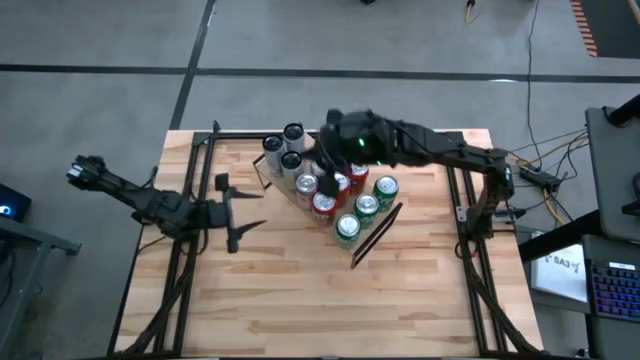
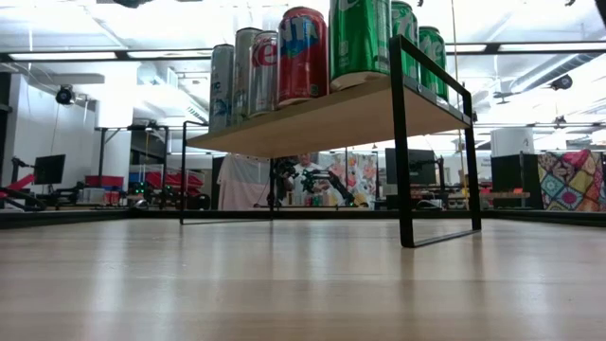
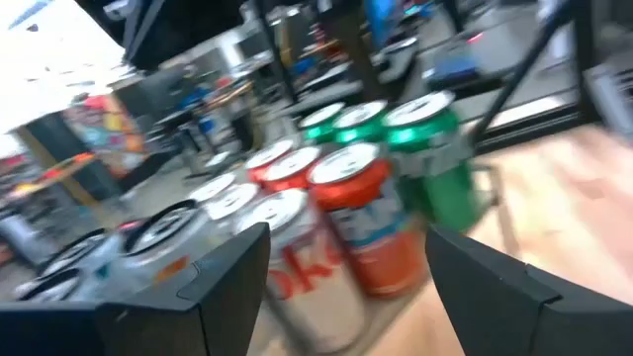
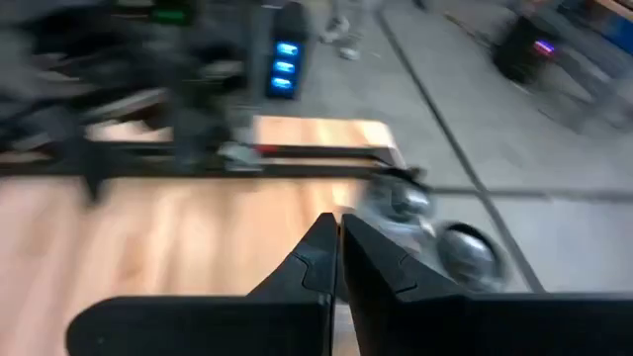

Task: Place canned beverage on shelf
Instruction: Adjust the yellow soda, then put the green soda can on the shelf aligned with the other green soda can

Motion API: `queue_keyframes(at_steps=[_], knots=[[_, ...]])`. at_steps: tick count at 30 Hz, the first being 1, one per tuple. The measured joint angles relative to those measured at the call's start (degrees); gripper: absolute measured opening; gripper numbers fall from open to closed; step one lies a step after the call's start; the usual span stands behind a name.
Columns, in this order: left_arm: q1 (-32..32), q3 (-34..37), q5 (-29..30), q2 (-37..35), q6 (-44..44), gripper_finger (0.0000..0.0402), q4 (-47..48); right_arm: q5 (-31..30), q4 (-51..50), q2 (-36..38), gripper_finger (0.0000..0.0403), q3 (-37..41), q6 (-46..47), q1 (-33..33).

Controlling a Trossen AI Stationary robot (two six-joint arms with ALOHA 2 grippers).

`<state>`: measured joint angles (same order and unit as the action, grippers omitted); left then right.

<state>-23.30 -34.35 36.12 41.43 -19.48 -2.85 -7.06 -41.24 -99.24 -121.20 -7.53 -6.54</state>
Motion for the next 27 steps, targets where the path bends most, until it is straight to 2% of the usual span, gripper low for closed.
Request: queue_keyframes(at_steps=[4, 8, 15, 22, 27], knots=[[-4.49, 0.0, -0.68, -3.85, 2.16, 0.0256, 2.79, 1.03, 0.09, 2.23, 0.0009, 2.85, -1.65, 5.44], [-8.36, 0.0, -0.66, -9.59, 4.92, 0.0256, 7.42, 0.83, 1.88, 5.74, 0.0009, 9.64, -2.23, 10.58], [-9.14, 4.27, -0.57, -18.41, 6.57, 0.0256, 7.77, -3.3, 14.88, 17.87, 0.0009, 31.71, -0.8, 15.81], [-9.12, 10.26, -0.64, -23.61, 4.08, 0.0256, -3.17, -3.4, 35.63, 31.47, 0.0009, 56.9, 2.05, 16.05], [-9.12, 12.99, 0.92, -25.72, 1.86, 0.0256, -4.36, -3.32, 46.45, 38.39, 0.0009, 71.2, 3.09, 16.05]])
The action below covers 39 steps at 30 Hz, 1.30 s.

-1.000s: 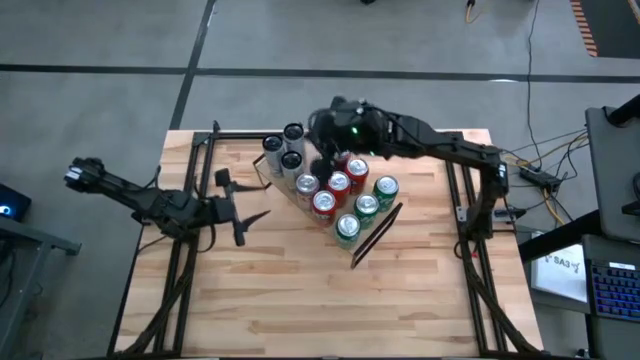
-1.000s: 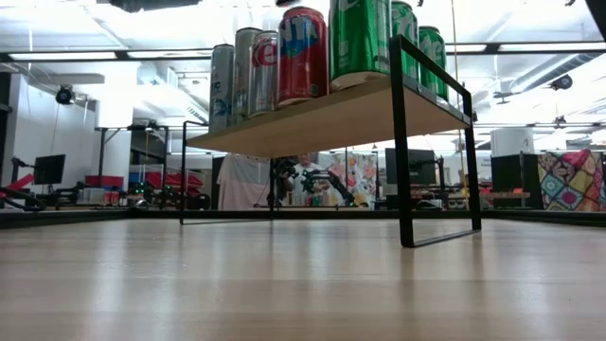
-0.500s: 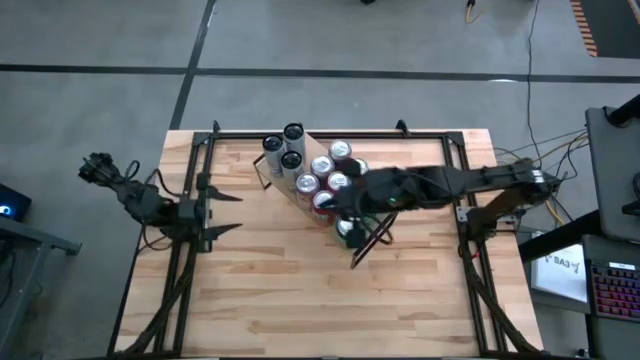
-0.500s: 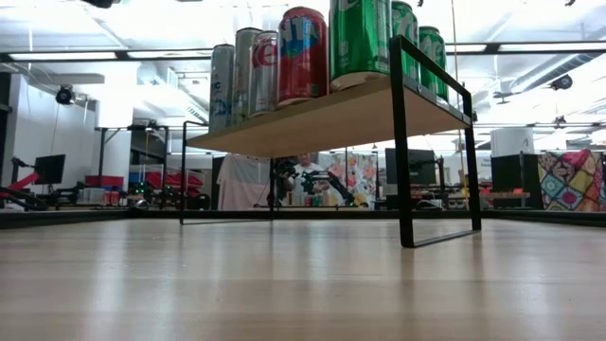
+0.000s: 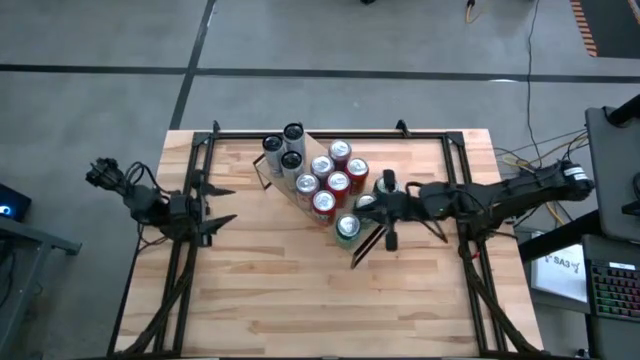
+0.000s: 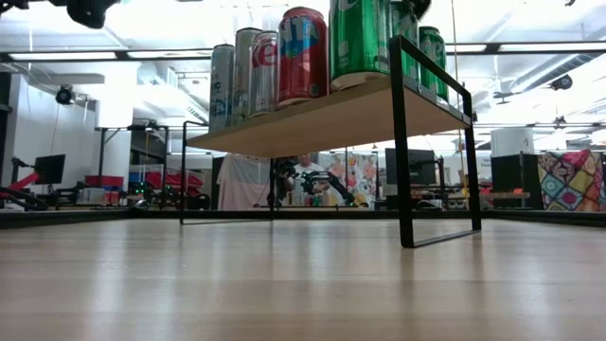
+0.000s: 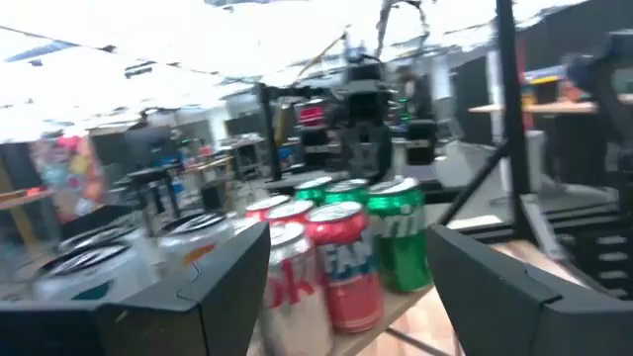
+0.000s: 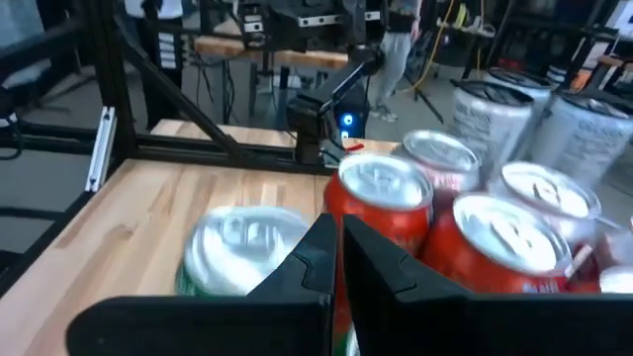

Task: Place canned beverage on shelf
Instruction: Put the green soda can on the shelf aligned with the other green soda can

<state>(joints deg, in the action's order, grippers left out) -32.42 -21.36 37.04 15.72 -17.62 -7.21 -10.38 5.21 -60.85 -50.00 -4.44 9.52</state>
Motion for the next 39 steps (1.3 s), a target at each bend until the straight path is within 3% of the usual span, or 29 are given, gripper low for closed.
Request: queue_keyframes(at_steps=[6, 19, 29, 34, 36, 39], knots=[[0.0, 2.2, 8.43, -2.27, -0.11, 0.0256, -0.08, 3.29, 8.75, 8.72, 0.0009, 12.28, 0.5, -0.01], [0.0, 6.91, 9.07, -10.03, 0.33, 0.023, 1.23, 4.82, 8.96, 38.09, 0.0009, 29.89, 0.25, -0.04], [0.07, 9.5, 13.39, -15.77, 0.23, 0.0124, -1.77, 7.36, 1.89, 58.12, 0.0009, 35.8, -0.07, -0.02], [0.06, 9.54, 13.51, -15.27, 0.17, 0.0068, -1.81, 8.58, -1.53, 60.78, 0.0009, 36.28, 1.55, -0.03], [0.07, 9.51, 13.61, -15.28, 0.31, 0.0047, -2.32, 3.68, -1.23, 58.84, 0.0009, 35.04, 4.17, -0.01], [0.07, 9.46, 13.38, -15.23, 0.58, 0.0015, -4.58, -10.42, -2.03, 54.17, 0.0009, 32.55, 6.24, -0.09]])
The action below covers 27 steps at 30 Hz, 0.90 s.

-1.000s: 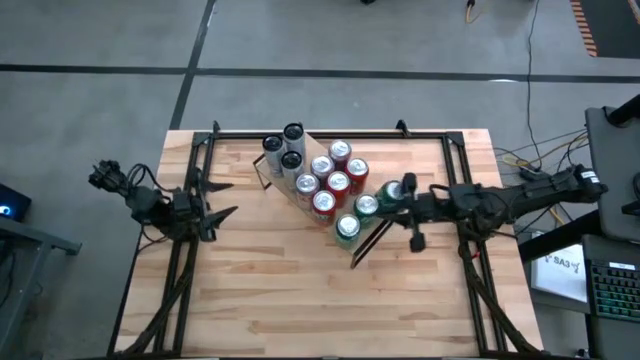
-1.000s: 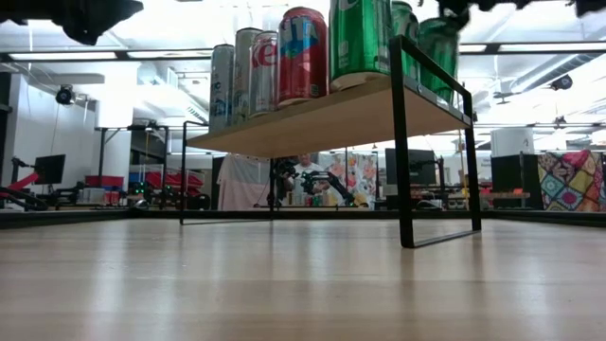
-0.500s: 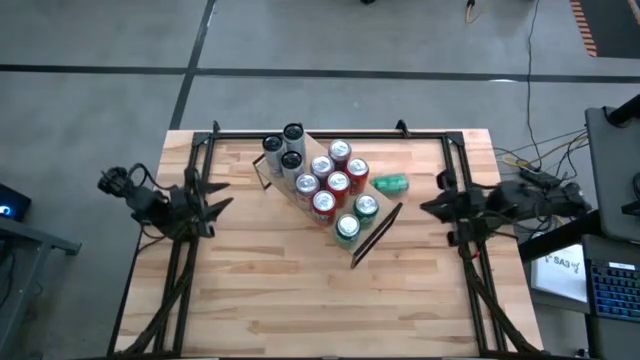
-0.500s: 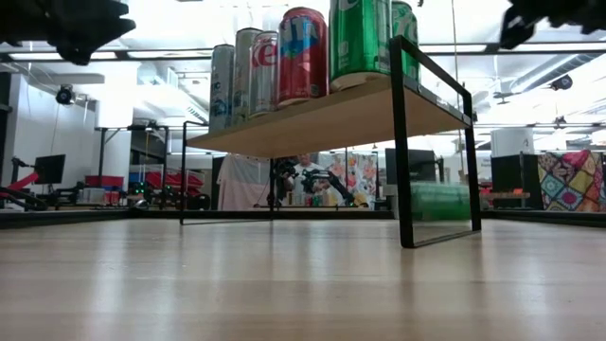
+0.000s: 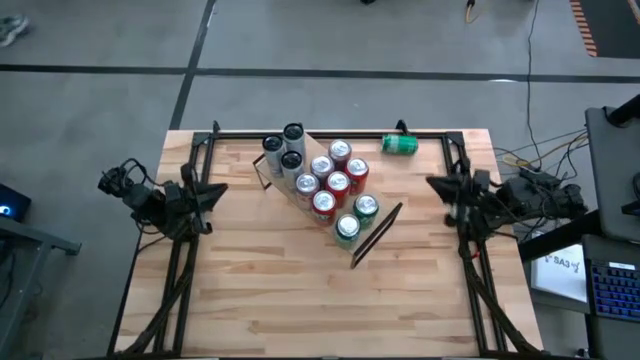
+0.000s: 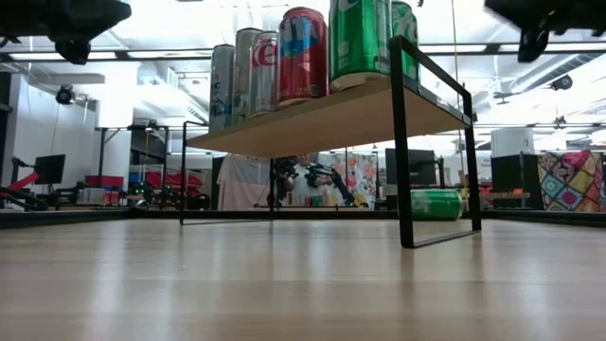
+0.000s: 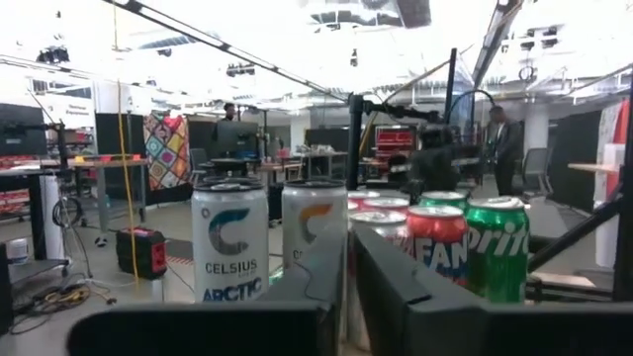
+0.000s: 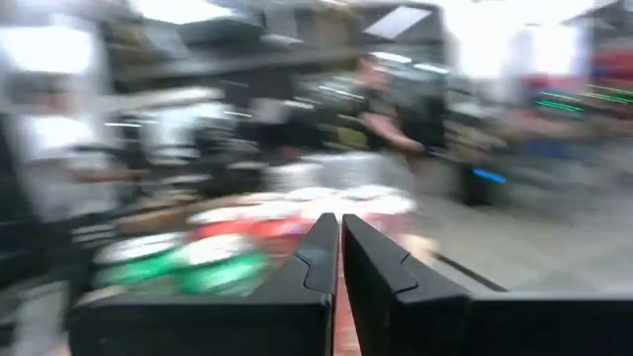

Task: Place canned beverage on shelf
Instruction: Put the green soda can on the shelf aligned with the other green soda can

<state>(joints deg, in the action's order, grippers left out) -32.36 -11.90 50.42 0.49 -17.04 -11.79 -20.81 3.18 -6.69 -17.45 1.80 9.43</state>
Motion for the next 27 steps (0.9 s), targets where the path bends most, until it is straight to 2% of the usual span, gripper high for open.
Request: queue_keyframes(at_steps=[3, 6, 9, 11, 17, 22, 25, 27], knots=[[0.0, -0.21, -0.07, 0.12, -0.4, 0.0004, -0.18, -13.27, -0.32, -6.84, 0.0009, -4.67, 0.7, 0.02], [0.0, -0.53, -0.28, 0.15, -0.96, 0.0007, -0.41, -21.35, -1.82, -15.76, 0.0009, -11.18, -0.11, -0.15], [0.0, -0.57, -0.36, 0.17, -2.0, 0.0004, -0.56, -25.74, -7.84, -26.01, 0.0009, -18.8, 0.55, -1.5], [0.0, -0.57, -0.38, 0.17, -2.56, 0.0001, -0.68, -25.74, -12.64, -32.32, 0.0009, -24.96, 3.15, -3.39], [0.0, -0.57, -0.4, 0.22, -3.23, 0.0, -0.97, -24.55, -39.24, -48.89, 0.0009, -44.65, 16.87, -13.44], [0.0, -0.57, -0.4, 0.22, -3.23, 0.0, -1.17, -14.79, -55.6, -58.36, 0.0009, -59.5, 20.0, -25.71], [0.0, -0.57, -0.4, 0.22, -3.26, 0.0, -1.17, -8.52, -60.55, -62.18, 0.0009, -64.68, 19.23, -32.82], [0.0, -0.57, -0.4, 0.22, -3.26, 0.0, -1.14, -1.91, -63.36, -63.78, 0.0009, -66.56, 18.56, -37.78]])
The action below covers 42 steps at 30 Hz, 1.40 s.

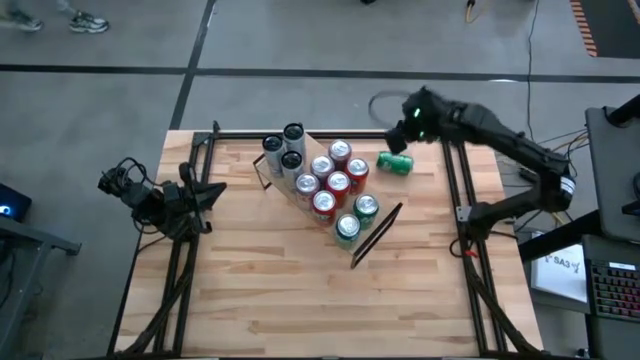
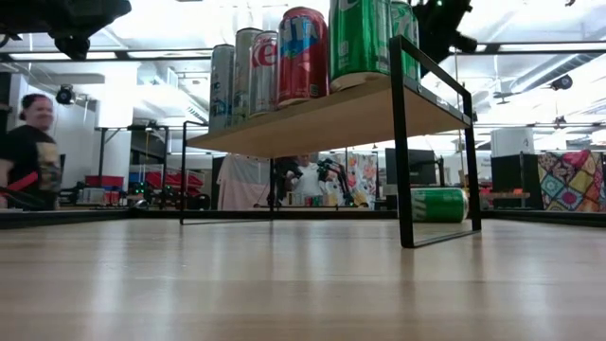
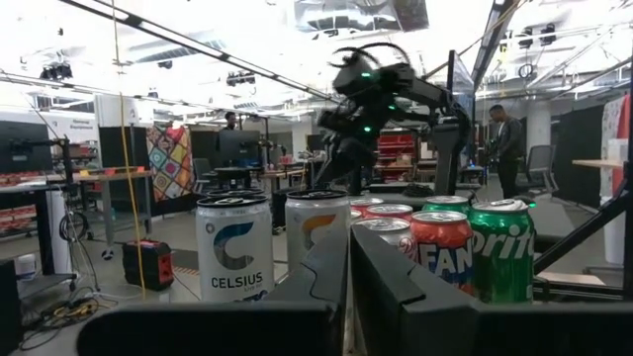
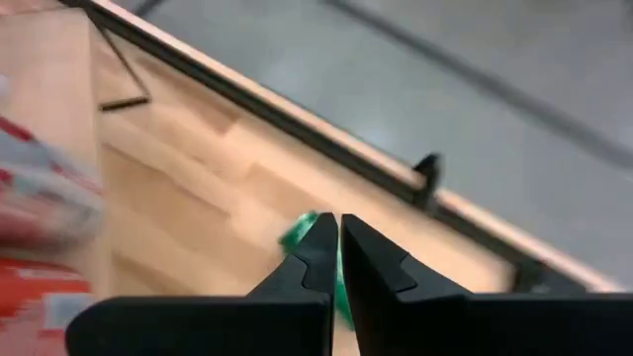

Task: Place canned beverage on shelf
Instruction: Put the green soda can on the shelf aligned with the other green soda can

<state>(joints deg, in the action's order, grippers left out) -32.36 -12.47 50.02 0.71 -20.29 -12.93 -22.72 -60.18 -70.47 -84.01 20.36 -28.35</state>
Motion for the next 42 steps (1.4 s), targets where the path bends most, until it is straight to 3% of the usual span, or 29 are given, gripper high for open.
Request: queue_keyframes(at_steps=[4, 6, 12, 17, 22, 27, 36, 42], knots=[[0.0, 0.0, -0.01, 0.0, -0.27, 0.0, 0.04, 15.77, -1.01, -2.11, 0.0009, -1.03, -1.81, -9.47], [0.0, 0.0, -0.02, 0.0, -0.46, 0.0, 0.07, 20.44, -1.48, -3.65, 0.0009, -0.34, -2.52, -12.76], [0.0, -0.02, -0.02, 0.0, -0.48, 0.0, 0.22, 21.63, -6.65, -8.91, 0.0009, 0.39, -9.76, -18.28], [0.0, -0.02, -0.02, 0.0, -0.48, 0.0, 0.22, 22.28, -7.38, -13.61, 0.0009, 0.5, -13.85, -18.84], [0.0, -0.02, -0.02, 0.0, -0.46, 0.0, 0.23, 26.62, -10.3, -16.83, 0.0027, 0.5, -18.12, -19.57], [0.0, -0.02, -0.02, 0.0, -0.85, 0.0, 0.33, 27.45, -12.61, -18.46, 0.0086, 0.65, -19.83, -19.42], [0.0, -0.02, -0.02, 0.0, -1.72, 0.0, 0.37, 27.25, -12.29, -20.96, 0.0239, 0.94, -26.46, -19.42], [0.0, -0.02, -0.02, 0.0, -2.07, 0.0, 0.49, 27.03, -11.08, -23.5, 0.0308, 0.94, -30.64, -19.42]])
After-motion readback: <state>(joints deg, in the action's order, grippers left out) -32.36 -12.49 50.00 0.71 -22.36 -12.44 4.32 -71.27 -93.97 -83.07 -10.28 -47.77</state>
